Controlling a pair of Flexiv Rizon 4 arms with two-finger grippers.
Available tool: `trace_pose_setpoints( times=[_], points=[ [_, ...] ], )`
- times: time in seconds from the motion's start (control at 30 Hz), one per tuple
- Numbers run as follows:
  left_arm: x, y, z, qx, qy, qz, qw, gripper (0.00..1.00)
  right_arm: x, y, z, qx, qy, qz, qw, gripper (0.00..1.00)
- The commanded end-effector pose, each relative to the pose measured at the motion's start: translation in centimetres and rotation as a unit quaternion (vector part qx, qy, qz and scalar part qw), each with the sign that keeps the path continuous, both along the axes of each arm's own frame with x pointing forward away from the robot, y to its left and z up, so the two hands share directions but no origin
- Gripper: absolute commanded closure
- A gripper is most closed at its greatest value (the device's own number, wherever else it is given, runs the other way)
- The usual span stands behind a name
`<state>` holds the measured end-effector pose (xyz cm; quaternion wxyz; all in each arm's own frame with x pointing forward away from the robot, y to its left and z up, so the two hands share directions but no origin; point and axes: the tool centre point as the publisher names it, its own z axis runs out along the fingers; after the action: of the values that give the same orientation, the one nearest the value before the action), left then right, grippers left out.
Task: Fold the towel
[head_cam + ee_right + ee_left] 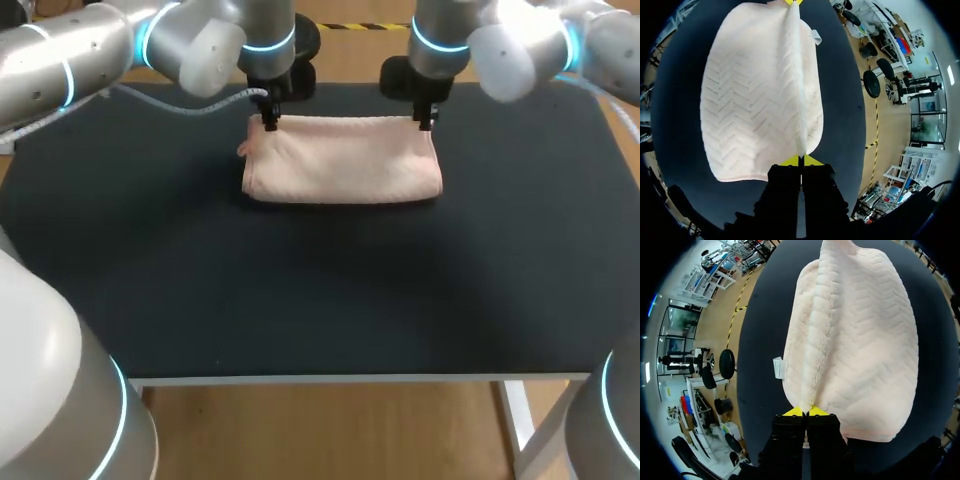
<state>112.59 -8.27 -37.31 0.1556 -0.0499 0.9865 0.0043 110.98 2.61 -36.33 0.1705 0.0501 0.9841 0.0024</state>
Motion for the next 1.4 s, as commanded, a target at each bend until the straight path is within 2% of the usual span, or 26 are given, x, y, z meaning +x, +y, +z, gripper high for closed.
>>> trace_pose_setpoints(
  times=[0.03,0.37,0.4,0.43,0.47,0.53,0.67,0.77,0.93,1.4],
  points=[
    [2.4,-0.2,-2.7,-0.001,0.042,0.0,0.999,1.0,2.3,0.3,-2.1,-0.006,0.011,-0.01,1.0,1.0],
    [3.6,0.2,-3.0,-0.012,0.046,0.008,0.999,1.0,3.5,-0.1,-2.2,-0.002,-0.007,-0.034,0.999,1.0],
    [3.6,0.2,-3.0,-0.016,0.047,0.01,0.999,0.71,3.5,-0.1,-2.2,-0.001,-0.011,-0.039,0.999,1.0],
    [3.8,0.3,-2.9,-0.023,0.05,0.012,0.998,0.04,3.6,-0.1,-2.2,0.003,-0.018,-0.045,0.999,0.2],
    [3.9,0.4,-2.8,-0.033,0.057,0.009,0.998,0.0,3.6,-0.2,-2.2,0.008,-0.023,-0.05,0.998,0.0],
    [3.9,0.8,-2.3,-0.05,0.053,0.01,0.997,0.0,3.6,-0.4,-1.9,0.014,-0.038,-0.061,0.997,0.0],
    [3.3,1.7,-0.6,-0.11,0.051,-0.004,0.993,0.0,3.3,-0.7,-0.7,0.032,-0.064,-0.069,0.995,0.0],
    [1.8,2.3,0.9,-0.162,0.047,-0.044,0.985,0.0,2.9,-0.7,0.1,0.038,-0.067,-0.062,0.995,0.0],
    [-0.8,3.4,2.9,-0.214,0.049,-0.09,0.971,0.0,1.8,-0.5,1.5,0.05,-0.069,-0.052,0.995,0.0],
    [-6.1,6.1,7.0,-0.302,0.065,-0.109,0.945,0.0,-1.2,0.1,3.6,0.072,-0.073,-0.044,0.994,0.0]
  ],
)
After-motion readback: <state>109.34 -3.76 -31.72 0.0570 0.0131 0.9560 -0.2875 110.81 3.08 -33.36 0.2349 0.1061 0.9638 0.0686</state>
